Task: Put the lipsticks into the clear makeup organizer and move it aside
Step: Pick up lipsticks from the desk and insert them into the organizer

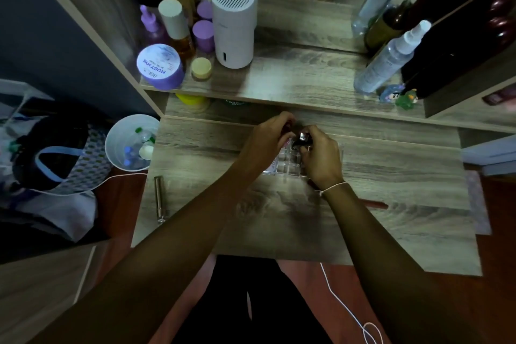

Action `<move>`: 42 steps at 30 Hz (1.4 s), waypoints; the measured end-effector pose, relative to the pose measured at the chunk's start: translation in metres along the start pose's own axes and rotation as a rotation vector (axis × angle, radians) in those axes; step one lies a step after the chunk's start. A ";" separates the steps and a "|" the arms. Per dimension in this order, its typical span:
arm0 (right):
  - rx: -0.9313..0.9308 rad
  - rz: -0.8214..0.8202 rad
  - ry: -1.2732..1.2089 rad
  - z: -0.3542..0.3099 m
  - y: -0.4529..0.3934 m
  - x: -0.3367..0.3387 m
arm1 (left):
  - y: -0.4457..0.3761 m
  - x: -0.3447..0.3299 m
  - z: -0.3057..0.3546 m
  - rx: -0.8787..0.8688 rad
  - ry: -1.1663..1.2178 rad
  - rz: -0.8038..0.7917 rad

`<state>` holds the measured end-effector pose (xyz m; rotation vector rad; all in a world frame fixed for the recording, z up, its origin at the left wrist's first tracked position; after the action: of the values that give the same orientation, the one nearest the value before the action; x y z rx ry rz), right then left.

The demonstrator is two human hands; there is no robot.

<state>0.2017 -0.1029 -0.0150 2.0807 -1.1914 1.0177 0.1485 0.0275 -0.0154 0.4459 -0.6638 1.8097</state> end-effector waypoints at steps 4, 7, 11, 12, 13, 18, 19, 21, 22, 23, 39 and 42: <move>0.009 -0.021 0.058 0.001 -0.003 -0.002 | -0.001 -0.002 -0.003 0.033 0.016 -0.048; 0.010 -0.047 0.091 0.002 -0.006 -0.002 | 0.000 -0.005 -0.003 0.037 -0.015 -0.096; 0.006 -0.061 0.111 0.003 -0.007 -0.004 | 0.002 -0.008 -0.006 0.031 -0.047 -0.119; 0.005 -0.062 0.111 0.003 -0.007 -0.005 | 0.002 -0.009 -0.006 0.030 -0.046 -0.121; 0.001 -0.065 0.112 0.003 -0.007 -0.005 | 0.003 -0.010 -0.007 0.030 -0.047 -0.122; 0.004 -0.081 0.123 0.005 -0.007 -0.008 | 0.003 -0.012 -0.011 0.048 -0.047 -0.123; 0.004 -0.083 0.124 0.005 -0.007 -0.008 | 0.003 -0.013 -0.011 0.048 -0.046 -0.125; 0.002 -0.084 0.124 0.005 -0.007 -0.008 | 0.003 -0.013 -0.011 0.049 -0.050 -0.134; -0.003 -0.083 0.125 0.004 -0.007 -0.008 | 0.003 -0.013 -0.011 0.051 -0.052 -0.137; -0.009 -0.081 0.126 0.004 -0.007 -0.008 | 0.004 -0.013 -0.011 0.052 -0.052 -0.137; -0.027 -0.056 0.130 0.003 -0.004 -0.004 | 0.011 -0.011 -0.011 0.034 -0.072 -0.124; -0.017 -0.053 0.121 0.001 -0.002 -0.003 | 0.012 -0.010 -0.010 0.047 -0.067 -0.115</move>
<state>0.2027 -0.1014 -0.0186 1.9966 -1.0760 1.0890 0.1408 0.0238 -0.0317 0.5669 -0.6297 1.7106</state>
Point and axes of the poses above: each hand's wrist, its own y-axis away from the middle knuckle, its own x-axis out of the back of the hand, z = x × y, the point moved 3 cm from there along -y, towards the middle knuckle, and after that the axes turned 1 degree about -x, right-handed, at the moved point
